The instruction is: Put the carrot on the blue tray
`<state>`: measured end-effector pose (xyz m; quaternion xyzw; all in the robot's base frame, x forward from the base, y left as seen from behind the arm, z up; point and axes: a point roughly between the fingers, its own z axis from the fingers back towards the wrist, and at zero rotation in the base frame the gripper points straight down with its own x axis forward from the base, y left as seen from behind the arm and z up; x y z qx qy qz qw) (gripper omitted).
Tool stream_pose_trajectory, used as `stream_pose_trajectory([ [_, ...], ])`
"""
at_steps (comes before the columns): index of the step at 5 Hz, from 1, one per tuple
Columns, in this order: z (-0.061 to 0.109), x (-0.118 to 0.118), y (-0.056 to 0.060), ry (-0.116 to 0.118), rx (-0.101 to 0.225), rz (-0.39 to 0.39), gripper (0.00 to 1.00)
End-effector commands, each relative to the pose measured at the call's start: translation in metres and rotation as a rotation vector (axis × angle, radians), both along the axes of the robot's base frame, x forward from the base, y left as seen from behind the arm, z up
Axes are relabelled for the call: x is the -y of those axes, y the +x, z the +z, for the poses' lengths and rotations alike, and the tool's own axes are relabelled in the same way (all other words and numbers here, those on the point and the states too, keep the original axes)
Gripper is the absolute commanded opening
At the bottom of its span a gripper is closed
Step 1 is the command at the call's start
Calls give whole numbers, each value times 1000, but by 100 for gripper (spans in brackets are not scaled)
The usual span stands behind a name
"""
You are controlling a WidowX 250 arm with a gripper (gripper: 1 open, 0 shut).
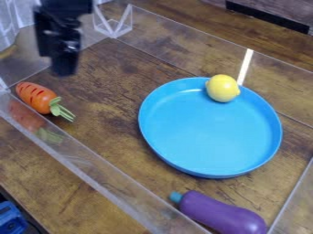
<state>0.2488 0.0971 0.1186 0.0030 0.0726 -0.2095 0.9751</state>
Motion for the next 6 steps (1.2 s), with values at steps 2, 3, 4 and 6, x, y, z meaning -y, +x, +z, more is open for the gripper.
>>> stream_pose_trajectory([
  [2, -3, -27, 12, 42, 38, -176, 100],
  [3, -14, -28, 10, 40, 43, -223, 100],
  [4, -28, -37, 8, 46, 43, -260, 100],
  [6, -67, -50, 8, 74, 49, -360, 100],
])
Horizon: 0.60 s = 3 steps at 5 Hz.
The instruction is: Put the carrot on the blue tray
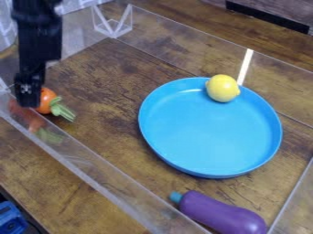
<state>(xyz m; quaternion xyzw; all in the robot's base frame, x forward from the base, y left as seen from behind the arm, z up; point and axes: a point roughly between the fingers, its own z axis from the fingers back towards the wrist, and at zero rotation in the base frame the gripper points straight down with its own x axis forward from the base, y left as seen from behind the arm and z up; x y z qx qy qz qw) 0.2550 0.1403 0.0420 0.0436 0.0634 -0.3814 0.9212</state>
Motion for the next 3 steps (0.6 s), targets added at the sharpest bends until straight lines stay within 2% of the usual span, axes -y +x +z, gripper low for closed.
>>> stream_pose_trajectory([
  [1, -12, -11, 1, 28, 38, -41, 0],
  [2, -18, -19, -2, 39, 40, -79, 100],
  [3, -23, -19, 4, 37, 45, -118, 100],
])
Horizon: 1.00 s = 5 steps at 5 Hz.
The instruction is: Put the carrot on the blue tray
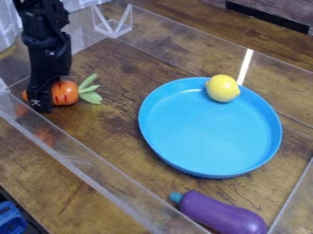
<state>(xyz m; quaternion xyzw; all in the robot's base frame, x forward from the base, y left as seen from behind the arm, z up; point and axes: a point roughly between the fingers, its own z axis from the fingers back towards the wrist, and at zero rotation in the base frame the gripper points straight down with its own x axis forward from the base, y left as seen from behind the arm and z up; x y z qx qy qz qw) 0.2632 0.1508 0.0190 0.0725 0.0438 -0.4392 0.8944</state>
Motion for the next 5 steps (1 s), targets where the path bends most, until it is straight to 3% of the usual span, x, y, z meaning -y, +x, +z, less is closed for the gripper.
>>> stream_pose_trajectory([
  [1, 0, -7, 1, 1, 0, -21, 100],
  [3, 6, -30, 4, 1, 10, -129, 100],
  [5, 6, -21, 17, 2, 19, -39, 100],
])
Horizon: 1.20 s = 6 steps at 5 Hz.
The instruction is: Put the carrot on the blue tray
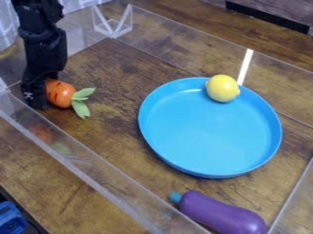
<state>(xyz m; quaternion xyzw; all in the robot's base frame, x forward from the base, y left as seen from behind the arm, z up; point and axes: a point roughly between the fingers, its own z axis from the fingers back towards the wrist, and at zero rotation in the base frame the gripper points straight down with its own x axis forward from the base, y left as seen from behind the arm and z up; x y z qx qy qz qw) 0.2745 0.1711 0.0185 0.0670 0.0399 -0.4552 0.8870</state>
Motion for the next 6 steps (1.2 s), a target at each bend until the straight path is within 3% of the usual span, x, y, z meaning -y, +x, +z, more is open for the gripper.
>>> stream_pose_trajectory([
  [1, 7, 2, 13, 13, 25, 45, 100],
  [2, 7, 4, 8, 15, 31, 34, 100],
  [3, 8, 10, 12, 12, 39, 48, 0],
  [6, 15, 15, 5, 6, 59, 74, 0],
])
